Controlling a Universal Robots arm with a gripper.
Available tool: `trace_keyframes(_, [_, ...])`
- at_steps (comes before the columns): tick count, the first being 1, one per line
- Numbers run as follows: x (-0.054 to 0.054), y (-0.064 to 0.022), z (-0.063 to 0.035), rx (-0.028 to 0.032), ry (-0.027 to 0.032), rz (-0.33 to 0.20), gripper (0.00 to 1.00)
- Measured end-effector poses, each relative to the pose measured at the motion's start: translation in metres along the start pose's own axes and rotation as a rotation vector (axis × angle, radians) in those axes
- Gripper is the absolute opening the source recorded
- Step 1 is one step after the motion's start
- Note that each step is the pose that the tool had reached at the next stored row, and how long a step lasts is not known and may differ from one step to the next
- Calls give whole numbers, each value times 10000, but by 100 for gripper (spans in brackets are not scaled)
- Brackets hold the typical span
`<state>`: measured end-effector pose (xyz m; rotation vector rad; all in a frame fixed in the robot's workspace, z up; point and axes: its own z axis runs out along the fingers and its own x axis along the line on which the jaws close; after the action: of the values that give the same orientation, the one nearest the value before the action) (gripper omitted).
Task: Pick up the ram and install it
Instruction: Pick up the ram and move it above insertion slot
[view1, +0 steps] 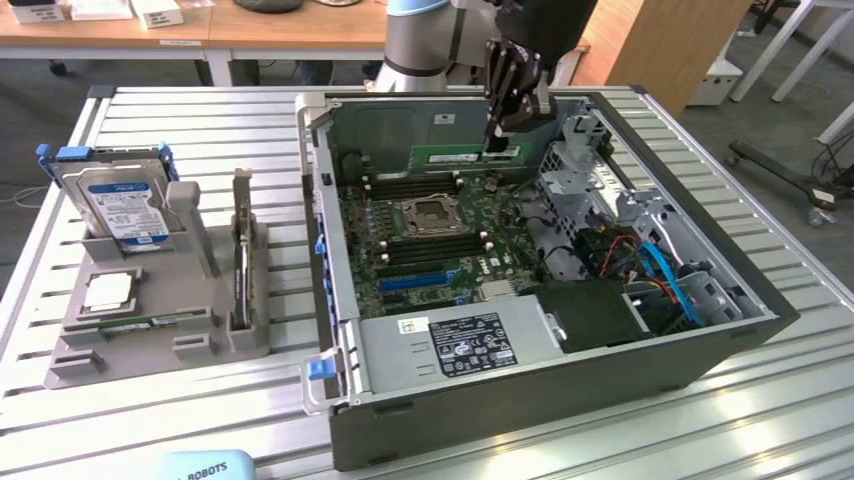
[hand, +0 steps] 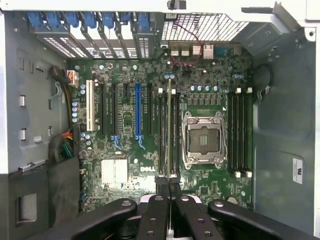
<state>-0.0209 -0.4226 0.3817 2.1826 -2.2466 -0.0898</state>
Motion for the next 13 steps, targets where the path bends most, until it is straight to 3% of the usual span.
trace_keyframes(5, [3, -4, 83, 0, 1, 1, 11])
trace_keyframes(9, [3, -4, 88, -1, -8, 1, 11])
trace_keyframes(13, [-18, -5, 109, 5, -53, -1, 11])
